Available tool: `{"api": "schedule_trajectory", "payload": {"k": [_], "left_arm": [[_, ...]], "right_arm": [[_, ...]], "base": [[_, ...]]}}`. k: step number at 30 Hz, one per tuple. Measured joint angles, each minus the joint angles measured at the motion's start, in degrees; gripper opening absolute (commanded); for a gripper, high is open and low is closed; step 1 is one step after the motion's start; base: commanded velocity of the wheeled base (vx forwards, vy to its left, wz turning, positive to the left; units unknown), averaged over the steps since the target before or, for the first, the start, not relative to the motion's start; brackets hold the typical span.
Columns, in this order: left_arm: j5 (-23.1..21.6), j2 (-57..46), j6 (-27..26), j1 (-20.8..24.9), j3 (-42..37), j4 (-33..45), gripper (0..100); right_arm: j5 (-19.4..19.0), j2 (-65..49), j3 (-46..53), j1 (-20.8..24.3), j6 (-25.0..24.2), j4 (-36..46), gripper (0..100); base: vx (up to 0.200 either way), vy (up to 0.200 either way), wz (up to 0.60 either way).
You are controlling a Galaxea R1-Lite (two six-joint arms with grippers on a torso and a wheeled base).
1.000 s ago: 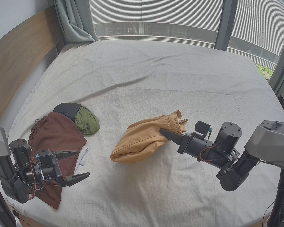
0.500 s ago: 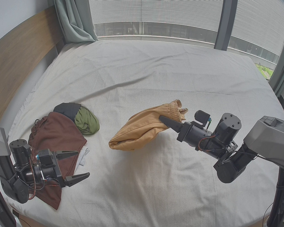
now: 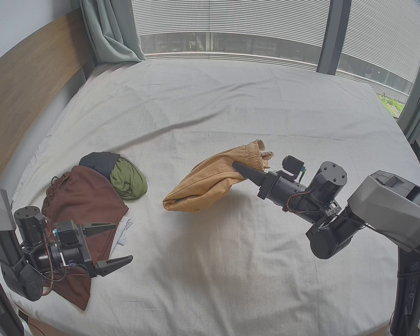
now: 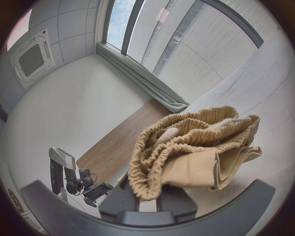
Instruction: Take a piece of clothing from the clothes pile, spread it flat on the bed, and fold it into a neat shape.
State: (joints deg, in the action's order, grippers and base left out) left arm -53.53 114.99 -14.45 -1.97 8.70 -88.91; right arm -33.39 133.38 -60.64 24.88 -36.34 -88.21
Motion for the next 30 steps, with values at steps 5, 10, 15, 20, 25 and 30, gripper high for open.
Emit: {"api": "schedule_trajectory", "payload": {"k": [5,10,15,20,25,30], "left_arm": [[0.0,0.13,-0.02,-0.04,0.0,-0.02,100],[0.0,0.3,-0.05,-0.04,-0.02,-0.02,100],[-0.04,0.46,-0.05,0.0,-0.11,-0.02,100],[-0.06,0.55,-0.06,0.0,-0.09,-0.02,100],[-0.09,0.68,-0.05,-0.04,-0.11,-0.05,100],[-0.15,1.1,-0.05,0.07,-0.28,-0.02,100]], "right_arm": [[-0.27,2.65,-2.73,-0.57,-0.68,-0.02,0],[-0.27,5.16,-3.8,-1.18,-0.68,-0.04,0],[-0.33,6.49,-5.35,-1.54,-0.77,-0.04,0],[-0.33,6.97,-8.18,-1.77,-1.65,-0.02,0],[-0.33,7.33,-11.54,-1.95,-3.36,0.49,0],[-0.3,8.0,-16.18,-2.54,-4.22,2.65,0]], "base": [[0.0,0.0,0.0],[0.0,0.0,0.0],[0.0,0.0,0.0],[0.0,0.0,0.0],[0.0,0.0,0.0],[0.0,0.0,0.0]]}}
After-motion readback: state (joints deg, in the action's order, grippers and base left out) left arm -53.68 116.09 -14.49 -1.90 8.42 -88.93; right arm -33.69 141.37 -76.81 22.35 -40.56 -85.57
